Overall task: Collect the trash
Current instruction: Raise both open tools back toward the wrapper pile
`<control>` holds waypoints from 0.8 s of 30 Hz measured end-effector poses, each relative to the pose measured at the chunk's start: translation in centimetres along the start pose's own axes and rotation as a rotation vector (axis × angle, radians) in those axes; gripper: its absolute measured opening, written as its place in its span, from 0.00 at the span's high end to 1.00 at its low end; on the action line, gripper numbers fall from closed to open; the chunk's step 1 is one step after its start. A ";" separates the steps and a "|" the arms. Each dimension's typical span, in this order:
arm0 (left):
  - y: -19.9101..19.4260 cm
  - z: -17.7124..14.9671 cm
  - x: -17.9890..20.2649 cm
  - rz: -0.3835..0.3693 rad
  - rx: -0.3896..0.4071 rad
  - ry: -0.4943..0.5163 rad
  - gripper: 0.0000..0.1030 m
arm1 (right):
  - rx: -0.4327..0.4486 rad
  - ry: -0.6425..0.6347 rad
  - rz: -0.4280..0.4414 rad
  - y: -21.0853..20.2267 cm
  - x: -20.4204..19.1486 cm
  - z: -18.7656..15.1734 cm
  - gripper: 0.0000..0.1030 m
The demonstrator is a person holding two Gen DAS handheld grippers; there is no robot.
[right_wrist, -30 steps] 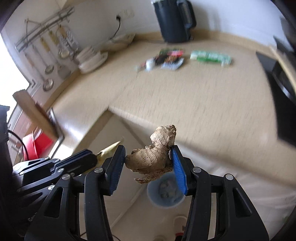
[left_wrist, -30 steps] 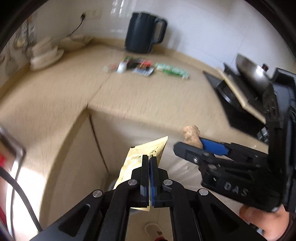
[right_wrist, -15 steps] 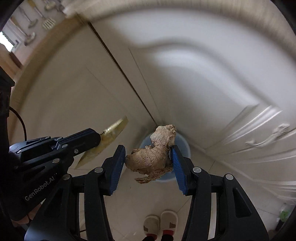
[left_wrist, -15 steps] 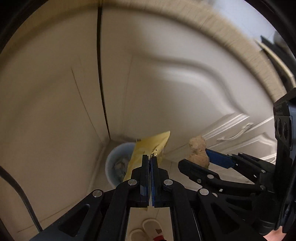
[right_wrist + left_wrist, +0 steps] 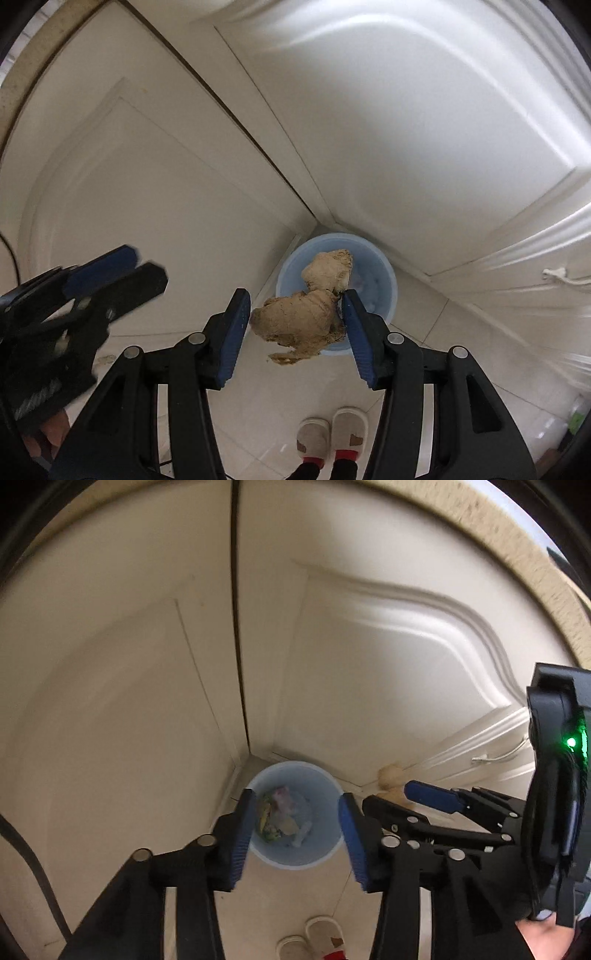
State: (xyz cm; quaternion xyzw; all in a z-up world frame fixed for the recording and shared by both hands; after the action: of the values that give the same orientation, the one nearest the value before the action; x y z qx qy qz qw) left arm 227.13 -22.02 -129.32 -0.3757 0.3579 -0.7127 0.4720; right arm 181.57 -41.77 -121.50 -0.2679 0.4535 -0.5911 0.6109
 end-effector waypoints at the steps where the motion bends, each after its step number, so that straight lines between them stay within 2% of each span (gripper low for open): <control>1: -1.1 0.1 0.3 -0.001 0.003 -0.002 0.56 | 0.006 -0.003 0.005 -0.5 -0.1 0.3 0.49; 3: -3.3 0.4 0.5 0.013 0.005 -0.005 0.53 | 0.016 -0.007 0.001 -1.5 -0.4 0.9 0.38; 7: -7.6 1.4 0.7 0.039 0.019 0.002 0.53 | 0.050 -0.014 -0.011 -4.2 -1.0 1.8 0.36; 9: -10.4 1.7 1.5 0.027 0.032 -0.010 0.51 | 0.071 -0.021 -0.034 -6.2 -1.1 2.2 0.33; 11: -13.4 2.0 2.1 0.027 0.037 -0.027 0.48 | 0.099 -0.046 -0.080 -8.9 -1.6 2.5 0.20; 14: -18.6 3.6 4.2 0.027 0.065 -0.045 0.45 | 0.159 -0.067 -0.118 -13.7 -2.2 3.4 0.16; 16: -23.3 4.9 5.6 0.033 0.102 -0.038 0.36 | 0.203 -0.082 -0.142 -17.4 -3.1 4.0 0.12; 21: -36.1 7.9 8.0 0.034 0.250 -0.059 0.22 | 0.362 -0.106 -0.171 -28.6 -5.6 6.5 0.09; 24: -43.7 8.7 8.9 0.083 0.337 -0.041 0.14 | 0.478 -0.110 -0.190 -35.4 -8.0 8.1 0.00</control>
State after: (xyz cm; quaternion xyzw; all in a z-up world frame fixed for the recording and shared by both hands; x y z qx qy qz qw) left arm 214.65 -18.74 -85.71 -0.2906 0.2387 -0.7346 0.5647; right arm 172.48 -41.32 -85.40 -0.1889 0.2397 -0.7206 0.6226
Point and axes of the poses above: each gripper's, at about its wrist camera, not at the fingertips, and y roughly the way its jaws point, x to its right, z to its top, the point moved 9 cm from there along y, roughly the way its jaws point, and after that the axes turned 13 degrees about x, right-handed, at the moved point
